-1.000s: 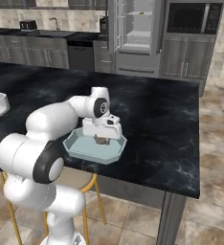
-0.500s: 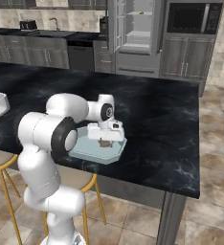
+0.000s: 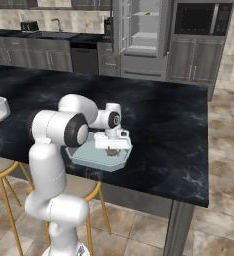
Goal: Place the cold items (banana and garlic) from the fridge in one tupperware on the dining counter. Place the warm items (hot dog and kebab skewer) in the stove area in another tupperware.
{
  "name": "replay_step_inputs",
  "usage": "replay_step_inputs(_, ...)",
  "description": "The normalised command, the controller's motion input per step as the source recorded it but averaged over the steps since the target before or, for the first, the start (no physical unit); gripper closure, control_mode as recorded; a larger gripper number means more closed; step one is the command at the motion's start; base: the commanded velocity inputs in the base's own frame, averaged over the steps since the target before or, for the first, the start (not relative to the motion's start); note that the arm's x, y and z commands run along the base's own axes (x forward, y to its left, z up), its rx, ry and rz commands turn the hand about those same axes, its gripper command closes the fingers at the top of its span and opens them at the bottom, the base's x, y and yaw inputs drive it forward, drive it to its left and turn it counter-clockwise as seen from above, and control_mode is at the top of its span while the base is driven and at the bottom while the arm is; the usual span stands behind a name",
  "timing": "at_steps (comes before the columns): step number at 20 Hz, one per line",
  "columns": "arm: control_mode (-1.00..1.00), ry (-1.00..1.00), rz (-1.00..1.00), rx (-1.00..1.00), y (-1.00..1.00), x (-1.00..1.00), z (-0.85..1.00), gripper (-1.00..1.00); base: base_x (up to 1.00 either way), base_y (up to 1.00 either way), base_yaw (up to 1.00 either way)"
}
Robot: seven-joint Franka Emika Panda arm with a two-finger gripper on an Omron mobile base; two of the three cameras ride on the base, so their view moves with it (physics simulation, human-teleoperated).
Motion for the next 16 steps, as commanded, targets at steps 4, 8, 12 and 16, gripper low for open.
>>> replay_step_inputs(4, -1.0, 0.0, 0.03, 0.0, 0.04, 0.0, -0.37, -1.0, 0.0, 0.0, 0.0)
replay_step_inputs(8, -1.0, 0.0, 0.0, 0.02, 0.0, 0.0, -0.18, -1.0, 0.0, 0.0, 0.0)
replay_step_inputs(12, -1.0, 0.0, 0.01, 0.02, 0.0, -0.01, 0.0, -1.0, 0.0, 0.0, 0.0)
replay_step_inputs(16, -1.0, 0.0, 0.0, 0.0, 0.06, -0.27, 0.24, -1.0, 0.0, 0.0, 0.0)
